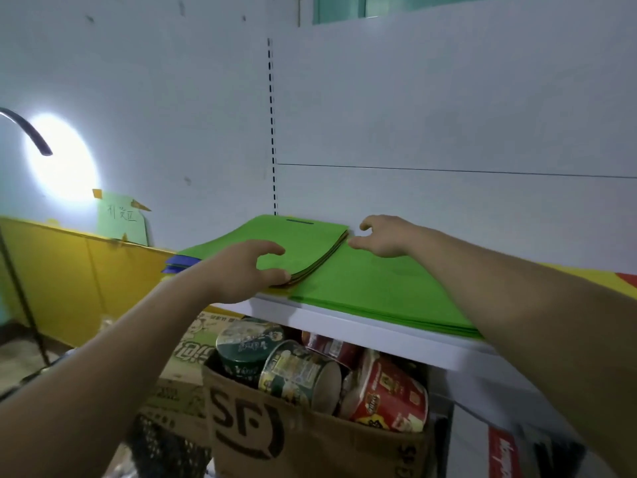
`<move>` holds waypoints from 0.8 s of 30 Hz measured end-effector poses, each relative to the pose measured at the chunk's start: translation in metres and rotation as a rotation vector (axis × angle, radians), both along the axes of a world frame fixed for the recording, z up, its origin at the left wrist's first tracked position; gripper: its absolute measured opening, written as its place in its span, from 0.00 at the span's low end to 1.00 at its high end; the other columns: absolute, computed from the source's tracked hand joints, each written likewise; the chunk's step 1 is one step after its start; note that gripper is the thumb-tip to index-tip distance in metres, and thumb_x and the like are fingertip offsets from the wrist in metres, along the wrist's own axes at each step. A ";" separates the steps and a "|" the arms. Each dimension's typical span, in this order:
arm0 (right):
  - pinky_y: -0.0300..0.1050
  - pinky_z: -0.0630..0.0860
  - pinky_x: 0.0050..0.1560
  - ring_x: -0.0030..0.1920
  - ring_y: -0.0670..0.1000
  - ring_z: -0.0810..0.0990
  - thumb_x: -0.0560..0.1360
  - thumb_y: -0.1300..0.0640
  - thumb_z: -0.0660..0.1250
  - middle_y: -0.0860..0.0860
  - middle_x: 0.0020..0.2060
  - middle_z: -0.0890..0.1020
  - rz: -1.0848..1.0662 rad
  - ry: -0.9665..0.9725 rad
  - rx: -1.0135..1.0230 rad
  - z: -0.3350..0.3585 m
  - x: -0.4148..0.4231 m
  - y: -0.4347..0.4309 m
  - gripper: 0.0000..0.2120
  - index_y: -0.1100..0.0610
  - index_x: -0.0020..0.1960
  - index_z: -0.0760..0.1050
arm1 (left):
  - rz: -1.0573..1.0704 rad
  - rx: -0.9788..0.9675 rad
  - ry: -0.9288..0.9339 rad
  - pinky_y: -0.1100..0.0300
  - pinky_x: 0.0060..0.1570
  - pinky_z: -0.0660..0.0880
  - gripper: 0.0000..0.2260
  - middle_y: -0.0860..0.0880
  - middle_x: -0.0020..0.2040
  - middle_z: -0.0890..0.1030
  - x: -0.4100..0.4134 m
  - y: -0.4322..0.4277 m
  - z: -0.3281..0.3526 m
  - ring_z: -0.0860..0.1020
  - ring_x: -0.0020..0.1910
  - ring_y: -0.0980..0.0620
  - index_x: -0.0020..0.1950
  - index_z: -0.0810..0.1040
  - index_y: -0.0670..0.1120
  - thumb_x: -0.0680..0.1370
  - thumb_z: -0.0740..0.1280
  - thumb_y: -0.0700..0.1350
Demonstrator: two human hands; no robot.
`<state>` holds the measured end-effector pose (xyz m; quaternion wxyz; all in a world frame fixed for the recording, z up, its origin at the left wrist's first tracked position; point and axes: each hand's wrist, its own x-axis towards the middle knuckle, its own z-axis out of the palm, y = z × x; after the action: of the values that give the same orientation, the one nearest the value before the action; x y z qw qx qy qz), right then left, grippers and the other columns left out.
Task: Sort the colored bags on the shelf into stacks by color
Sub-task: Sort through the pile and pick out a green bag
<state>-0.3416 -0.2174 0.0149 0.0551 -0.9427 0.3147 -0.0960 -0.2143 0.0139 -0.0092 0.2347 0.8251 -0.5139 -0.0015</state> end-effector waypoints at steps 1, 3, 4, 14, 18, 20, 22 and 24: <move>0.47 0.66 0.64 0.69 0.56 0.67 0.78 0.39 0.59 0.56 0.72 0.67 0.001 0.005 -0.005 0.000 0.010 -0.001 0.32 0.58 0.73 0.63 | 0.007 0.007 -0.006 0.57 0.64 0.63 0.24 0.51 0.73 0.66 0.009 -0.001 0.000 0.67 0.69 0.50 0.70 0.67 0.54 0.76 0.65 0.57; 0.46 0.65 0.64 0.70 0.57 0.66 0.78 0.39 0.59 0.56 0.72 0.66 0.000 0.020 -0.014 -0.001 0.030 -0.004 0.32 0.58 0.74 0.62 | 0.018 0.013 -0.020 0.57 0.63 0.63 0.24 0.51 0.72 0.67 0.027 -0.003 0.000 0.67 0.68 0.49 0.70 0.67 0.55 0.75 0.65 0.57; 0.47 0.65 0.65 0.70 0.57 0.66 0.78 0.39 0.59 0.56 0.72 0.66 0.000 0.029 -0.015 -0.002 0.040 -0.006 0.32 0.58 0.74 0.62 | 0.022 0.010 -0.027 0.57 0.63 0.63 0.24 0.51 0.72 0.67 0.036 -0.005 0.000 0.68 0.68 0.50 0.70 0.68 0.54 0.75 0.65 0.57; 0.47 0.64 0.67 0.71 0.56 0.65 0.78 0.38 0.58 0.56 0.73 0.65 -0.031 0.067 -0.013 -0.005 0.117 -0.031 0.33 0.58 0.75 0.61 | 0.055 0.042 -0.042 0.57 0.63 0.64 0.24 0.51 0.71 0.68 0.117 -0.020 0.004 0.69 0.67 0.50 0.70 0.68 0.55 0.75 0.65 0.59; 0.47 0.63 0.68 0.72 0.57 0.64 0.78 0.38 0.57 0.56 0.73 0.64 -0.048 0.088 -0.005 -0.011 0.142 -0.030 0.34 0.58 0.75 0.60 | 0.058 0.045 -0.050 0.56 0.65 0.62 0.24 0.51 0.72 0.67 0.142 -0.021 0.003 0.66 0.69 0.49 0.70 0.68 0.55 0.75 0.65 0.59; 0.47 0.64 0.68 0.72 0.57 0.64 0.78 0.37 0.57 0.56 0.74 0.64 -0.068 0.109 -0.007 -0.014 0.152 -0.029 0.34 0.58 0.75 0.59 | 0.046 0.064 -0.057 0.56 0.66 0.62 0.25 0.51 0.73 0.67 0.154 -0.021 0.002 0.66 0.70 0.50 0.70 0.68 0.54 0.75 0.65 0.59; 0.47 0.63 0.68 0.72 0.57 0.63 0.78 0.37 0.57 0.56 0.74 0.63 -0.095 0.128 0.005 -0.017 0.159 -0.027 0.34 0.58 0.75 0.58 | 0.028 0.080 -0.057 0.57 0.65 0.62 0.25 0.51 0.73 0.66 0.166 -0.021 0.001 0.66 0.70 0.50 0.71 0.67 0.54 0.76 0.64 0.59; 0.48 0.62 0.69 0.73 0.57 0.62 0.78 0.37 0.56 0.56 0.75 0.61 -0.134 0.144 0.017 -0.019 0.164 -0.024 0.35 0.59 0.76 0.57 | -0.003 0.105 -0.058 0.58 0.65 0.61 0.25 0.51 0.73 0.65 0.176 -0.022 0.000 0.66 0.70 0.50 0.71 0.66 0.54 0.76 0.64 0.59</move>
<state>-0.1771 -0.2414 -0.0041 0.0337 -0.9236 0.3809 -0.0288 -0.0382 -0.0084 -0.0090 0.1760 0.8351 -0.5211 -0.0049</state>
